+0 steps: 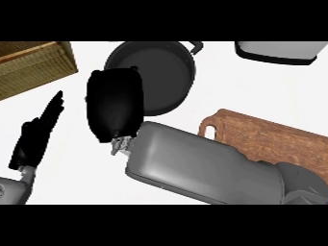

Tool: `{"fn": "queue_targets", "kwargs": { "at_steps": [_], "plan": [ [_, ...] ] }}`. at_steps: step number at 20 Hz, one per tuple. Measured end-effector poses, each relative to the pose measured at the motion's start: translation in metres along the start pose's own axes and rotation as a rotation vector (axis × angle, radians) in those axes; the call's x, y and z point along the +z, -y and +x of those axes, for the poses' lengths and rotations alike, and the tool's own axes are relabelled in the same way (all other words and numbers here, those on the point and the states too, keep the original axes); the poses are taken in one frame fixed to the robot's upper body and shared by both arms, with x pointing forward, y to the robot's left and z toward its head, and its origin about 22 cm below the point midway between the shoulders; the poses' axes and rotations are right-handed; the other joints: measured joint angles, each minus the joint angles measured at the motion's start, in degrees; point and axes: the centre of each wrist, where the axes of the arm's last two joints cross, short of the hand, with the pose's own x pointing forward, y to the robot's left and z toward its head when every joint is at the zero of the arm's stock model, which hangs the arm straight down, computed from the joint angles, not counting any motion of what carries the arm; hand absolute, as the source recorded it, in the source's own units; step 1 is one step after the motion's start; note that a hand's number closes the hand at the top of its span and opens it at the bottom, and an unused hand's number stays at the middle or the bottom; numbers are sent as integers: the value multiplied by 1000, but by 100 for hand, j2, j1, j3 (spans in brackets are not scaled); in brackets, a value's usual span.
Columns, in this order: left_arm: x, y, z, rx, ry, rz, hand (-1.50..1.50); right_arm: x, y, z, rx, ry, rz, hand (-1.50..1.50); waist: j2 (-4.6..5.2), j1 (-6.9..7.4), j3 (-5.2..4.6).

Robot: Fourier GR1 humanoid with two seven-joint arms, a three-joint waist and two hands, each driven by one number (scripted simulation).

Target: Pick the squash from the cutting board and place it in the pot

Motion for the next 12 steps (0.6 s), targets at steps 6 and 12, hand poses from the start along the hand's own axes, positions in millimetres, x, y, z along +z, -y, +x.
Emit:
{"fn": "queue_targets", "kwargs": {
  "at_steps": [6, 12],
  "plan": [
    [0, -2, -2, 5, -3, 16, 0, -10, 31, 12, -87, -12, -133, 150, 10, -101, 5],
    [4, -4, -3, 5, -4, 33, 0, -27, 48, 15, -162, -40, -208, 150, 26, -204, 10]
  ]
}}
